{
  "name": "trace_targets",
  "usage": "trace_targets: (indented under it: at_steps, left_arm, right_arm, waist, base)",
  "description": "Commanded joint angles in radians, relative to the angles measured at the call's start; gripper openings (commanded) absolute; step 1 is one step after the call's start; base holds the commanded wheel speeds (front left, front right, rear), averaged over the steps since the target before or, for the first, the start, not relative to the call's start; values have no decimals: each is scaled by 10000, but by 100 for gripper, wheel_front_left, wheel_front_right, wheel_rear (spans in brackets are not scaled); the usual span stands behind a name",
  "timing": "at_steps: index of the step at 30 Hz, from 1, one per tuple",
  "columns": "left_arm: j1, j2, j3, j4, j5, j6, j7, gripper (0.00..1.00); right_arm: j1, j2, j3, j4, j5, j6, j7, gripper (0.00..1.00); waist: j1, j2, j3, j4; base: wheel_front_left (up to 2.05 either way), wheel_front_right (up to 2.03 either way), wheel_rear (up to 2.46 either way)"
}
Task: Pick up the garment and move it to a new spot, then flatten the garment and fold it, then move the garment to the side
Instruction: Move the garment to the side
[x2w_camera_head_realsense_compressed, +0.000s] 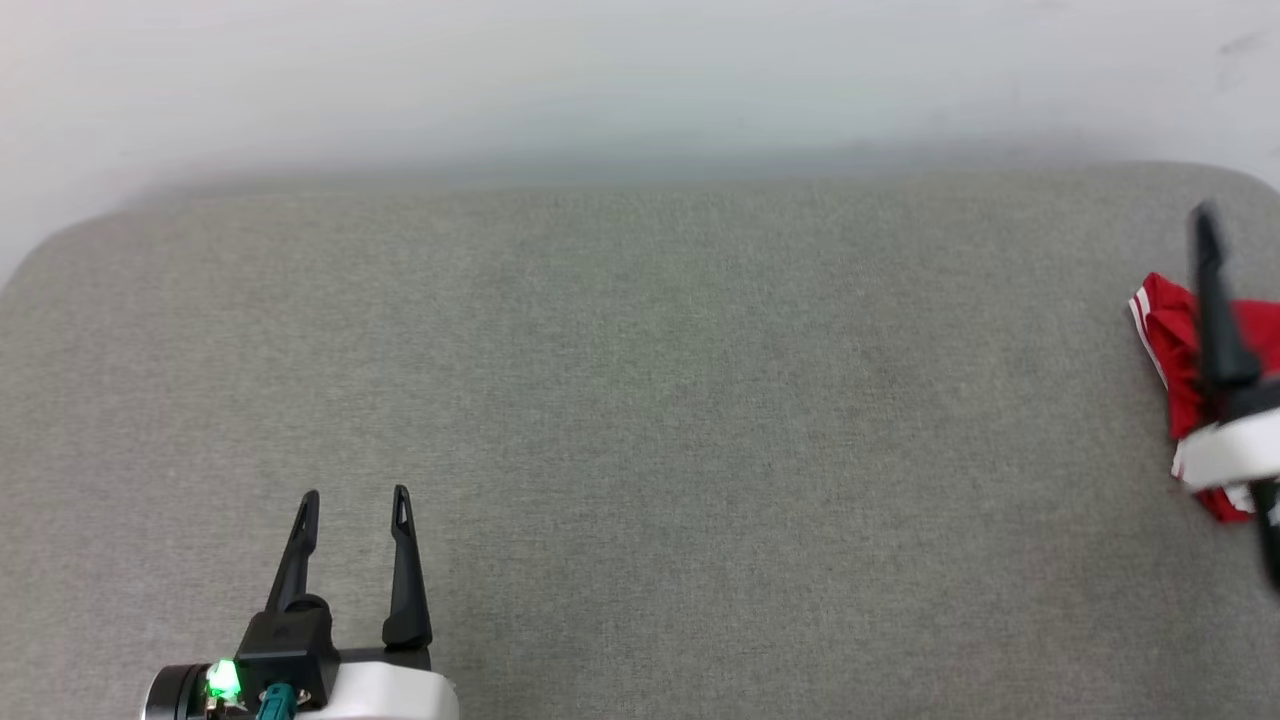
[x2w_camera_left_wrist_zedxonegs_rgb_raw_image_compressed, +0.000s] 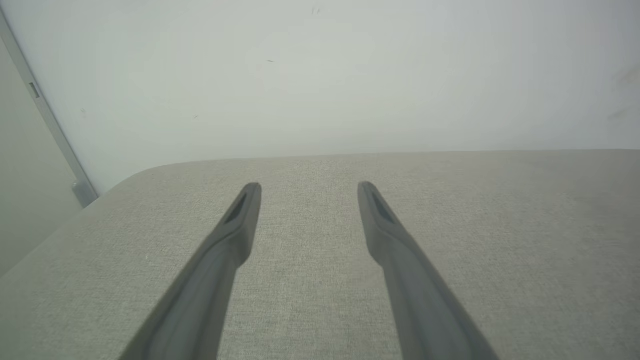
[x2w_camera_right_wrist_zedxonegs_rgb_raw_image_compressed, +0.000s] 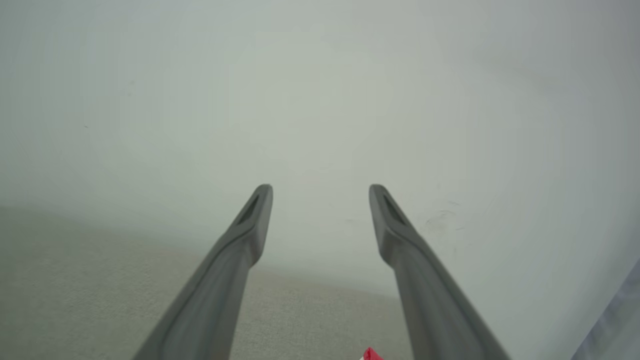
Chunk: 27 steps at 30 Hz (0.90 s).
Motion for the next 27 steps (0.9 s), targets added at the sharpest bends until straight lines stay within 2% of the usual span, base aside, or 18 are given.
trace_targets:
  at_steps: [1, 5, 10, 16, 27]
  left_arm:
    - [92, 3, 45, 46, -46, -14, -20, 100]
    - [243, -2, 106, 175, -75, -103, -20, 100]
    - [363, -41, 145, 327, -152, -207, -20, 100]
    - [612, -90, 228, 416, -283, -343, -20, 100]
    - [873, -155, 245, 553, -376, -626, -20, 100]
  right_arm:
    - [343, 256, -63, -276, -137, -14, -16, 100]
    - [1704, 1424, -92, -1234, -475, -13, -16, 100]
    - [2858, 2226, -57, -1388, -318, -13, -17, 100]
    - [3822, 2645, -78, -1435, -79, -13, -18, 100]
    - [4967, 2996, -40, -1868, -10, -13, -18, 100]
  waist:
    - [3, -1, -174, 71]
    - [3, -1, -401, 158]
    - [3, -1, -679, 240]
    - [3, -1, -1016, 234]
    - [3, -1, -1393, 262]
  base:
    - [0, 0, 0]
    - [0, 0, 0]
    - [0, 0, 0]
    - [0, 0, 0]
    - [0, 0, 0]
